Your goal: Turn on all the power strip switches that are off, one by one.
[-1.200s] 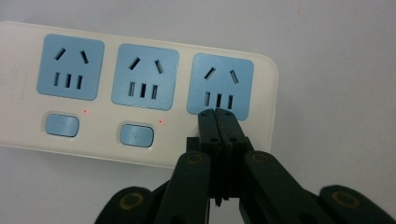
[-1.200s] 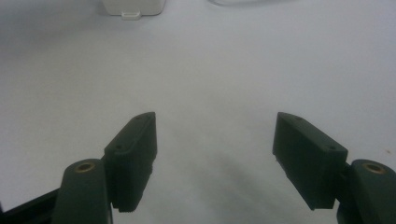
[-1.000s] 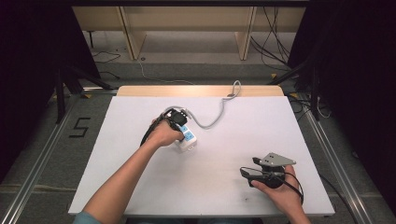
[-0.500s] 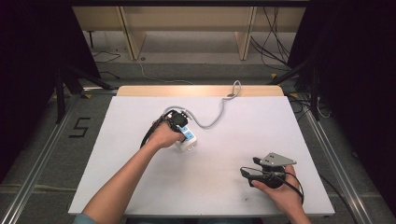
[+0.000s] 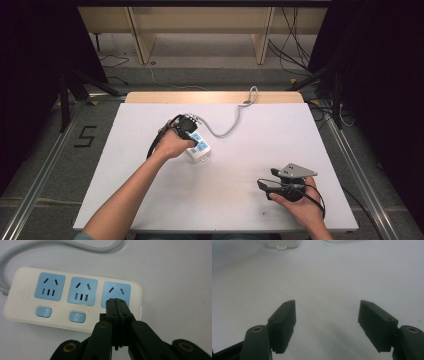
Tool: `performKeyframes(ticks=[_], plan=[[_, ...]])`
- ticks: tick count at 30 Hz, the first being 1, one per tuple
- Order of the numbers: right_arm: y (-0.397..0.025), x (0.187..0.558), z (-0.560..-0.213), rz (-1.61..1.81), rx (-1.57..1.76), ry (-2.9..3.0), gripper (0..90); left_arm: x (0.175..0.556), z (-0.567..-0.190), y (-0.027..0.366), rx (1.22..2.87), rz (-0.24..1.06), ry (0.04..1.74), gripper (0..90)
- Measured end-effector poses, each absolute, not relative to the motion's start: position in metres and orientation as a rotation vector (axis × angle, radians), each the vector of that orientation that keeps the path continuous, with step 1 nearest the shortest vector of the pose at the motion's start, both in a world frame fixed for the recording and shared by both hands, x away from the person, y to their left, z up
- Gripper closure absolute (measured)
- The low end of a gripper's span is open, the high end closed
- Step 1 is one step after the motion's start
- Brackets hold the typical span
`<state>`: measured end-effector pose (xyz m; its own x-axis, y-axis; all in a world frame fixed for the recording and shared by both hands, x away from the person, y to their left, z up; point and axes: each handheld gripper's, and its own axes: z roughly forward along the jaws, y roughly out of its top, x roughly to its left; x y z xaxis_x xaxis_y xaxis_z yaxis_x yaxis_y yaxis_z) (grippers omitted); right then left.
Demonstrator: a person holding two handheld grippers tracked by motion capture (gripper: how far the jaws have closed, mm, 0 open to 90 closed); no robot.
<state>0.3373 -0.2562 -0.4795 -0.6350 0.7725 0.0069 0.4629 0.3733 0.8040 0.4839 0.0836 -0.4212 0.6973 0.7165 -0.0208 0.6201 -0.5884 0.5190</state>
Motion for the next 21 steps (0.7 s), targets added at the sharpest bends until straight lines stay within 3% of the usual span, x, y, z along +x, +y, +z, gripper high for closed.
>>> performKeyframes(ticks=[13,21], plan=[[-0.256,0.338,-0.480,1.145,1.079,2.274,31.8,0.473,-0.420,0.098,2.347,0.270,1.047,83.1],[-0.255,0.338,-0.480,1.144,1.077,2.276,31.8,0.463,-0.417,0.112,2.312,0.283,1.048,68.8]])
